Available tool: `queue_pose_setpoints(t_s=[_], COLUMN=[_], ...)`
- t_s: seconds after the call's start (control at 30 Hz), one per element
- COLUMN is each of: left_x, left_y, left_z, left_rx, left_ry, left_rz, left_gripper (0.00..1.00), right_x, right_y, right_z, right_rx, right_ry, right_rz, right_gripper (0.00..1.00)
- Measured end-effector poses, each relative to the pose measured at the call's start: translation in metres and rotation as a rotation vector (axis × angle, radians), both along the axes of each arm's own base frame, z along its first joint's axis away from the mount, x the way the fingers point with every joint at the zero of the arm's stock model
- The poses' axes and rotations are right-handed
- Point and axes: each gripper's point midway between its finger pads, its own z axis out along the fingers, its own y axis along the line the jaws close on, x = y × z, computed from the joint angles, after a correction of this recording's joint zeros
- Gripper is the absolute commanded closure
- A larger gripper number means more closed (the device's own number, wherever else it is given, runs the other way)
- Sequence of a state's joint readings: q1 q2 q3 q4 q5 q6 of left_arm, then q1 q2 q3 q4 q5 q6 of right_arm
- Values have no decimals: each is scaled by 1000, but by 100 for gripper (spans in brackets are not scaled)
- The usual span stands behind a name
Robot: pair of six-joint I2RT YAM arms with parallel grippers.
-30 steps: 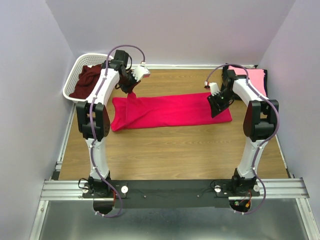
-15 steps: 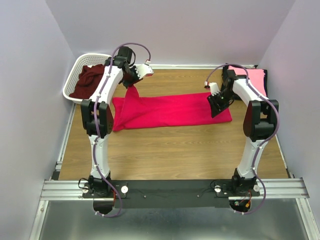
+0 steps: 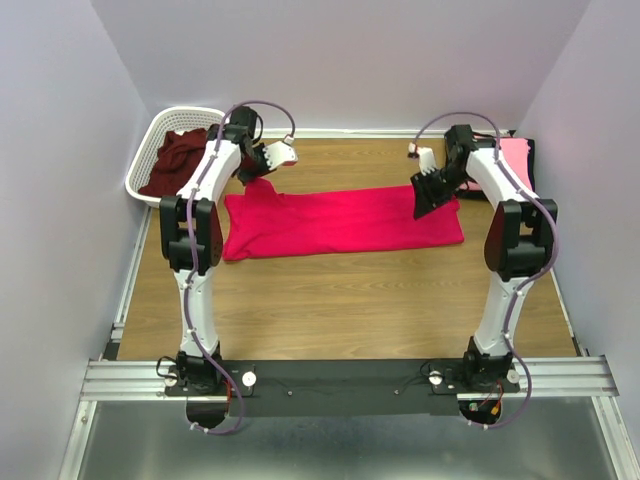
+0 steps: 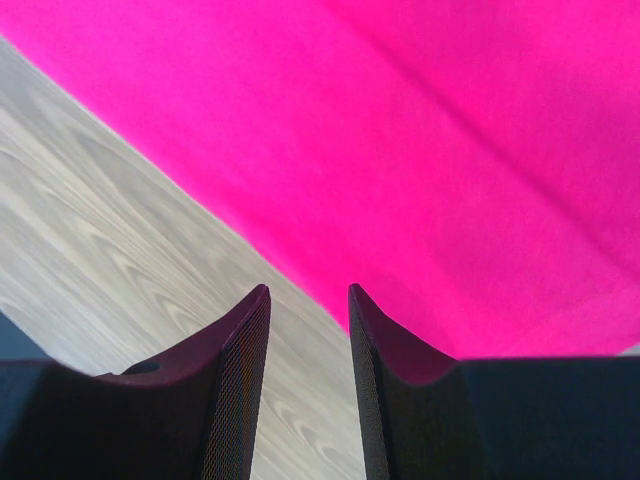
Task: Fold and stack the t-shirts
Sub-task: Fold the tshirt
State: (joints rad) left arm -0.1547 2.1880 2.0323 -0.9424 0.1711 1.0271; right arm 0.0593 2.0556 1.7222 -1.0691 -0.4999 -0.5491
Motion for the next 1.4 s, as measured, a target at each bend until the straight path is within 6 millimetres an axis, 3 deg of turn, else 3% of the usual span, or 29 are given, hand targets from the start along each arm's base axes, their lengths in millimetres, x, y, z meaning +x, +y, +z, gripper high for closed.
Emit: queue_pose_setpoints(t_s=[0.17, 0.33, 0.5, 0.63, 0.8, 1.13, 1.4], left_x=[-5, -3, -6, -8, -18, -22, -20], left_y=[9, 5, -1, 0, -3, -16, -10], left_z=[-19, -28, -33, -36, -49, -51, -49], left_rx=[2, -45, -150, -237, -315, -401, -433], left_ry=[28, 27, 49, 66, 113, 136, 138], left_rz=[7, 6, 9, 24, 45, 49, 71], left_gripper=[93, 91, 88, 87, 87, 87, 87], right_x=[29, 56, 67, 67, 90, 134, 131], right_y=[37, 113, 198, 248, 303, 336, 359], right_z=[33, 49, 35, 17, 4, -3, -6], right_rx=[110, 264, 396, 449, 522, 624, 672], right_ry=[-79, -110, -66, -19, -16, -110, -112], right_rz=[15, 60, 75, 48, -61, -220, -222], right_gripper=[59, 59, 57, 57, 60, 57, 58])
